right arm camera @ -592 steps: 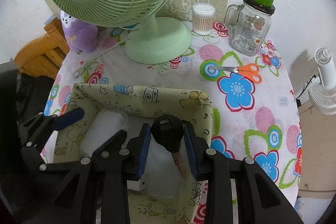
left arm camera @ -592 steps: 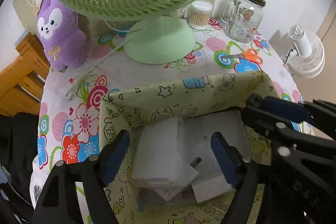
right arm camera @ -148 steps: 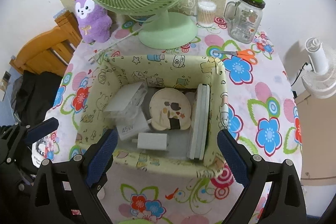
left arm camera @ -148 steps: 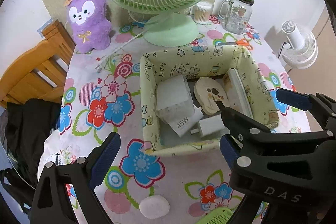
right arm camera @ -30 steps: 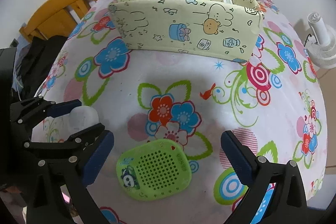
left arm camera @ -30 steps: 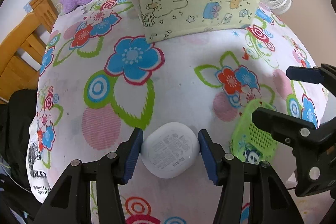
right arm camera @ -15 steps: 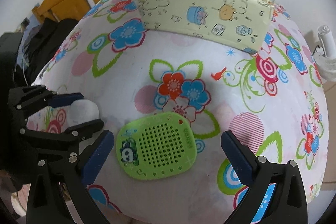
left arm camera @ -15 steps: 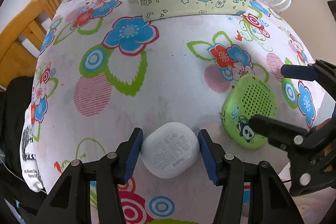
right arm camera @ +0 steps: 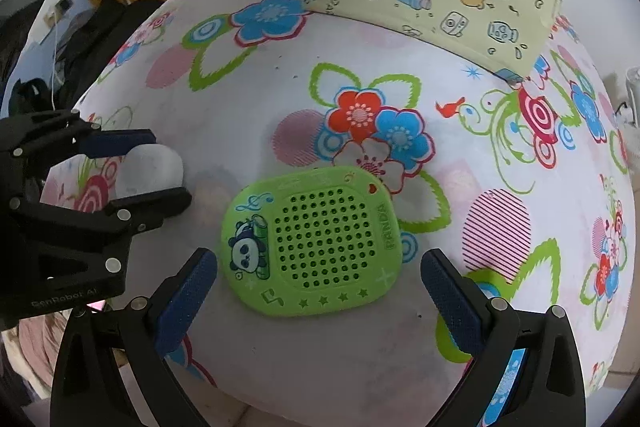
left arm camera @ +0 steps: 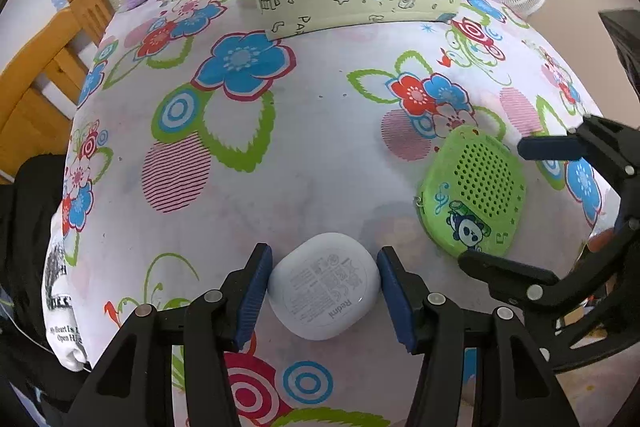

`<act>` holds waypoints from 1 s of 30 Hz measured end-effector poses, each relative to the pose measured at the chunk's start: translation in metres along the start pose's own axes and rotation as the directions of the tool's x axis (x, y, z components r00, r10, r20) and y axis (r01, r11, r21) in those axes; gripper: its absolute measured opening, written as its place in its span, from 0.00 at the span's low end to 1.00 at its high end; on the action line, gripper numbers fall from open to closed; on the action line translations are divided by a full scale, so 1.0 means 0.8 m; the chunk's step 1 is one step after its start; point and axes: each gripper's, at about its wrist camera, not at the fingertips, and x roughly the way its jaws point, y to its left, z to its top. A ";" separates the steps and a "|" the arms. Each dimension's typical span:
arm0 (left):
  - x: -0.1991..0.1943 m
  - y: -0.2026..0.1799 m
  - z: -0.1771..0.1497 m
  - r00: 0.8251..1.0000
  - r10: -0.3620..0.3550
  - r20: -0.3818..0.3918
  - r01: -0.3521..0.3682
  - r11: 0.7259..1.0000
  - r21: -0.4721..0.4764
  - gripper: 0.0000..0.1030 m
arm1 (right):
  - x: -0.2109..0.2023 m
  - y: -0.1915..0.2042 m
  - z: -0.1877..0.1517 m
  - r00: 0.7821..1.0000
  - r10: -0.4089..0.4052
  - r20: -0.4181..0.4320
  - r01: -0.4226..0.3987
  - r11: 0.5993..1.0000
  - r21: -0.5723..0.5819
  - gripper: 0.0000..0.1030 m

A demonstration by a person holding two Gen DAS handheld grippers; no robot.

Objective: Organize rigid objects
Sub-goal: 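Close the left tool on the white earbud case while the right tool closes on the green speaker, then carry the earbud case with the left tool while the right tool carries the speaker over the box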

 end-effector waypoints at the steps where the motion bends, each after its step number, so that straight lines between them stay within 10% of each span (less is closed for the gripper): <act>1: 0.000 -0.001 -0.001 1.000 0.006 0.002 -0.006 1.000 0.005 0.54 | 0.002 0.001 0.001 1.000 -0.001 0.000 0.001 1.000 -0.002 1.00; 30: 0.004 0.001 0.033 1.000 0.012 0.012 -0.011 0.999 -0.034 0.54 | -0.003 -0.039 0.020 0.989 -0.130 0.073 0.118 0.981 0.152 0.92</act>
